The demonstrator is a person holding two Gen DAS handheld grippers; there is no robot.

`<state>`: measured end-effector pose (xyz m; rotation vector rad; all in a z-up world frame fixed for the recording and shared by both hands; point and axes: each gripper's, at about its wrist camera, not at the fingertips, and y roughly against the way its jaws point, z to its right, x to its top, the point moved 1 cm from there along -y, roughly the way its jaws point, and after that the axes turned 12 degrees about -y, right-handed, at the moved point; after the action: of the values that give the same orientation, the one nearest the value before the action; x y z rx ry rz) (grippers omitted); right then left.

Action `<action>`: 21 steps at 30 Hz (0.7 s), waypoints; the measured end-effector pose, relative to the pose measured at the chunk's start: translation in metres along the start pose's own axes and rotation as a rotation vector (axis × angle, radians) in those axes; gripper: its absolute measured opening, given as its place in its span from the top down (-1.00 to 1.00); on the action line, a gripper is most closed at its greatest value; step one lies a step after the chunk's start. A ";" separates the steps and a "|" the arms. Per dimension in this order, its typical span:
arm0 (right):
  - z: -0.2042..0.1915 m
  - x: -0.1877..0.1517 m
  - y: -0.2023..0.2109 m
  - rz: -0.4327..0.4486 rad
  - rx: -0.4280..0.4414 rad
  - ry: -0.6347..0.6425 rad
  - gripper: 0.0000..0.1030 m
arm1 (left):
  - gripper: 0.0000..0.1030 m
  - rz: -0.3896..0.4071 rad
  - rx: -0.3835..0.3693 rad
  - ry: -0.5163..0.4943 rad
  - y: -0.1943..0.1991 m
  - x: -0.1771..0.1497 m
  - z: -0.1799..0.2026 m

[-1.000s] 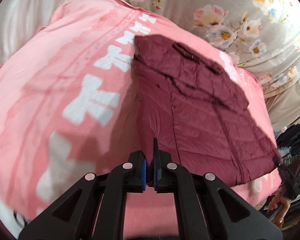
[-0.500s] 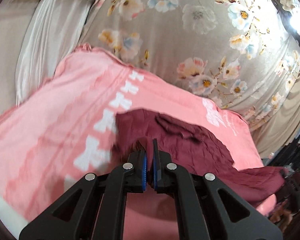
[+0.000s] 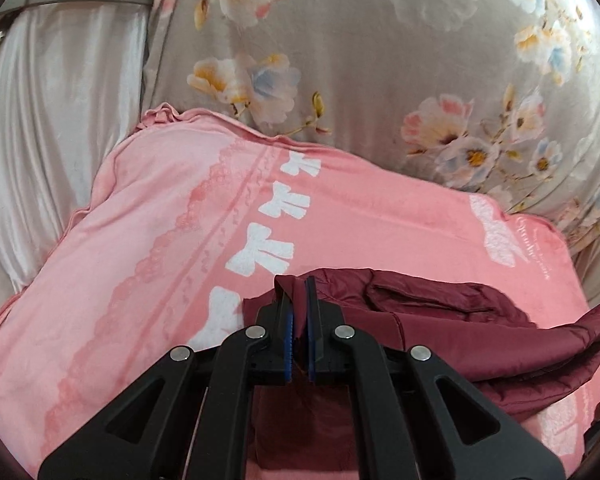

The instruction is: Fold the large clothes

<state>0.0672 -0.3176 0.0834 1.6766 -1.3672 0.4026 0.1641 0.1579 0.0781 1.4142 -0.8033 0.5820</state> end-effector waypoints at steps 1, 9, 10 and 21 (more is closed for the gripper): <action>0.002 -0.001 -0.015 -0.014 -0.014 0.006 0.94 | 0.93 -0.014 0.014 -0.011 -0.012 0.002 0.003; 0.021 -0.016 -0.099 -0.118 -0.098 -0.002 0.94 | 0.93 -0.142 0.077 -0.056 -0.098 -0.002 0.013; 0.022 -0.017 -0.106 -0.127 -0.106 -0.002 0.95 | 0.93 -0.158 0.084 -0.060 -0.108 -0.005 0.014; 0.039 -0.038 -0.163 -0.205 -0.175 0.000 0.95 | 0.92 -0.248 0.117 -0.105 -0.165 -0.027 0.027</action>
<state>0.1903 -0.3294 -0.0358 1.6506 -1.1809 0.1610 0.2711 0.1185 -0.0468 1.6349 -0.6716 0.3706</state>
